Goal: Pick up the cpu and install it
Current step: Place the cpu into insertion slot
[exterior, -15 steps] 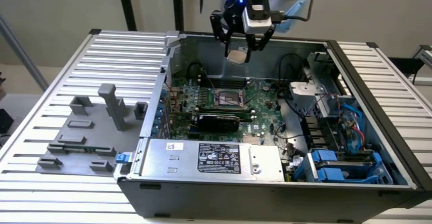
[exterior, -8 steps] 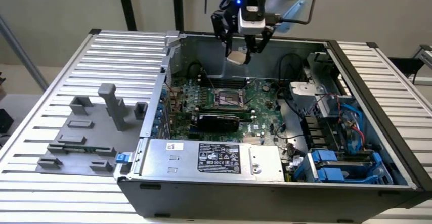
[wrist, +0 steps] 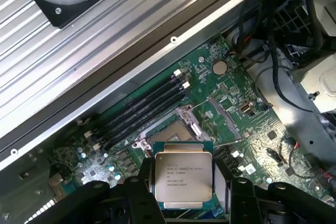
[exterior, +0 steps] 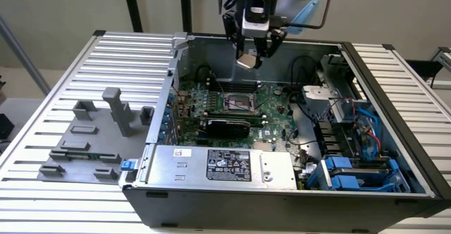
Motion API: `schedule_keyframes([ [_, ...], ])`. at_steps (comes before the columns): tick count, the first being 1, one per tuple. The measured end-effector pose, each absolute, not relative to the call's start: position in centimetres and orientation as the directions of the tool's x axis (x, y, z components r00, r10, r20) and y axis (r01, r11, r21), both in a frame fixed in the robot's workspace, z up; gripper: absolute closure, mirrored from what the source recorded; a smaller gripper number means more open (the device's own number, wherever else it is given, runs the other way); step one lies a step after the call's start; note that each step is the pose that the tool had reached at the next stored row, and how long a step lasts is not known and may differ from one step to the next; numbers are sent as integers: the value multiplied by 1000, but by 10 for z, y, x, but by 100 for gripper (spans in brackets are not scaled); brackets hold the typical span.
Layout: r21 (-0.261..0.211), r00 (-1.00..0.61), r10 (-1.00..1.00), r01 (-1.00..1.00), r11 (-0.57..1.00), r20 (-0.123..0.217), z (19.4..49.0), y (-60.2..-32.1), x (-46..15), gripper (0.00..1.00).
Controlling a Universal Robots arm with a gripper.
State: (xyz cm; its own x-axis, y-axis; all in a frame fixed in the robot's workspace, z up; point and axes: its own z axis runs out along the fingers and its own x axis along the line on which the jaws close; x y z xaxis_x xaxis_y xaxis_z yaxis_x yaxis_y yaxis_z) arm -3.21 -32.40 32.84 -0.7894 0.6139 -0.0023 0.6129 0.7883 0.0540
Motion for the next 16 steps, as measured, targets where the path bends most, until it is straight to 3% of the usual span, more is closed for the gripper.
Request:
schedule_keyframes([
  [16, 52, -581, 814, 813, 580, 0, 321, -324, -32, 45],
])
